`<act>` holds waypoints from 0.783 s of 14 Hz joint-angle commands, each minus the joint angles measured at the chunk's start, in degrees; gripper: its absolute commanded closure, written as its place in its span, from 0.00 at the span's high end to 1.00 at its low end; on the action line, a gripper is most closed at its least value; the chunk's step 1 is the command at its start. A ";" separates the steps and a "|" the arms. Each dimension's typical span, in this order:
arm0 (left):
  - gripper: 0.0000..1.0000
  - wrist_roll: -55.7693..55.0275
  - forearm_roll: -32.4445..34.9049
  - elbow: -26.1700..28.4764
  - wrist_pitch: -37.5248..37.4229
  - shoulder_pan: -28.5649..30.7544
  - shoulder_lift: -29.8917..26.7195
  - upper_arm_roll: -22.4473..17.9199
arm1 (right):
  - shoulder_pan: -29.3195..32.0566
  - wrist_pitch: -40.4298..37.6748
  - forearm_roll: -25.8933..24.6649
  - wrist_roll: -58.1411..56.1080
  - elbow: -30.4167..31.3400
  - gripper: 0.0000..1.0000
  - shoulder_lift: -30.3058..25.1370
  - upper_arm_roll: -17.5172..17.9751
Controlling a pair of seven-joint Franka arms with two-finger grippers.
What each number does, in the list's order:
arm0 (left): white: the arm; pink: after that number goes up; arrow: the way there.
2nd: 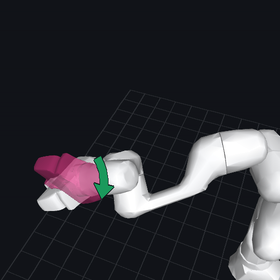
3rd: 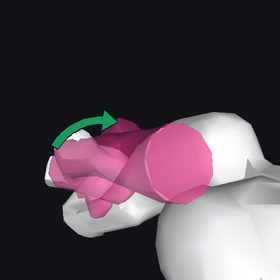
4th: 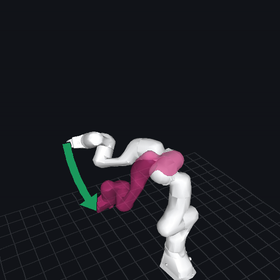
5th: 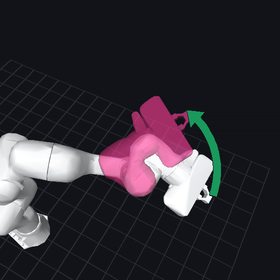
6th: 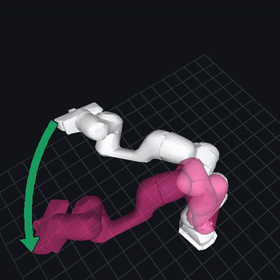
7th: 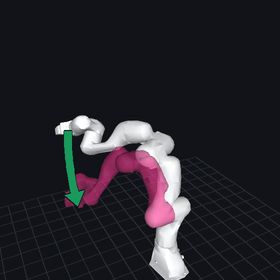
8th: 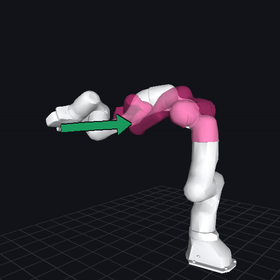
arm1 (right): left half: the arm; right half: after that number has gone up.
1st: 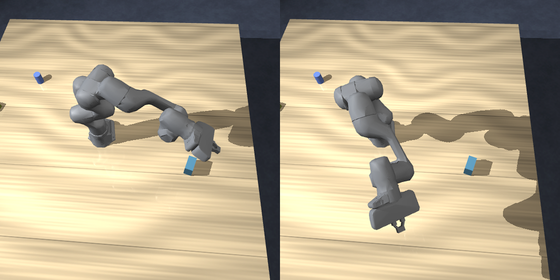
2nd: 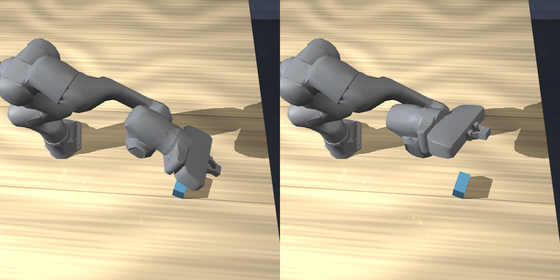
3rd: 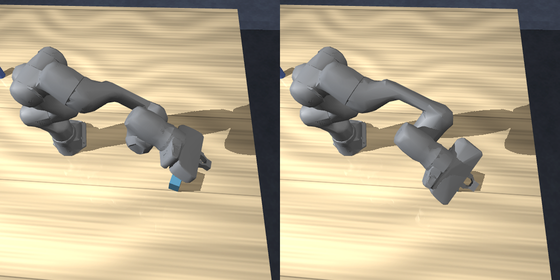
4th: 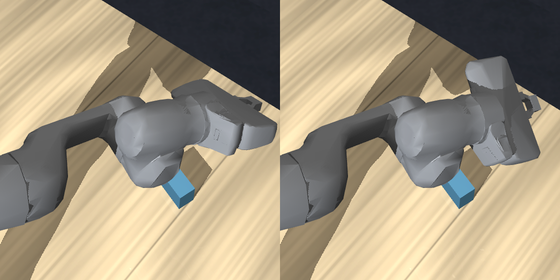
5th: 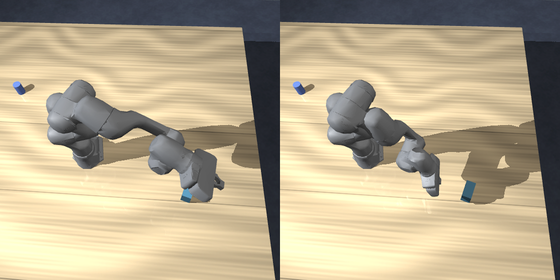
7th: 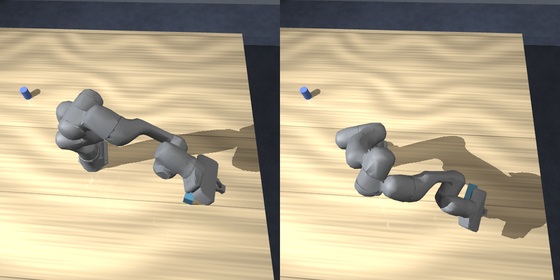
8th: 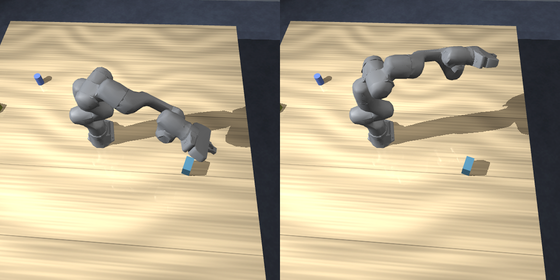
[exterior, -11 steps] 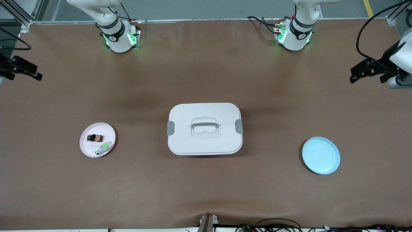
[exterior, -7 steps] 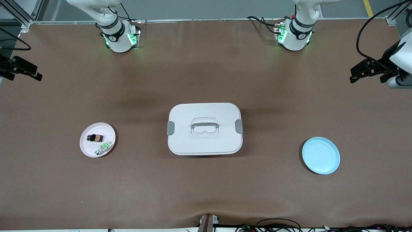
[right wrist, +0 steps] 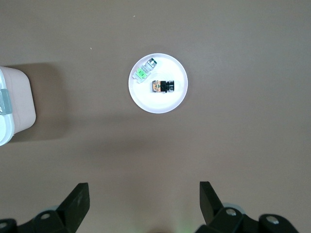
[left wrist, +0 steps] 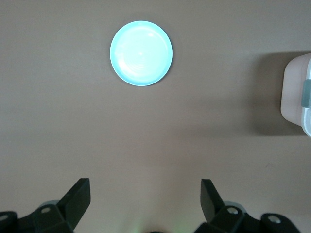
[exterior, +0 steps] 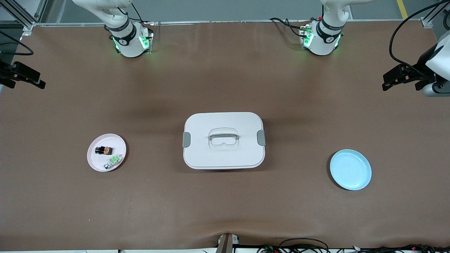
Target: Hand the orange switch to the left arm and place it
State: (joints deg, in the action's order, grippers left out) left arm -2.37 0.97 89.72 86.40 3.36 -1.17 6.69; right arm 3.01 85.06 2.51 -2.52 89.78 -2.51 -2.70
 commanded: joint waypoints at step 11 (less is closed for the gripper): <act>1.00 0.44 -0.80 -1.48 -1.32 0.95 0.47 0.08 | 0.77 1.07 0.92 -0.74 1.63 1.00 -1.54 0.42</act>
State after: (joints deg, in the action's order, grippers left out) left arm -2.33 0.97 89.72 86.40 3.95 -1.17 6.65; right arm 3.01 85.44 2.53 -2.66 89.78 -2.51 -2.70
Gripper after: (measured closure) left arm 0.000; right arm 0.000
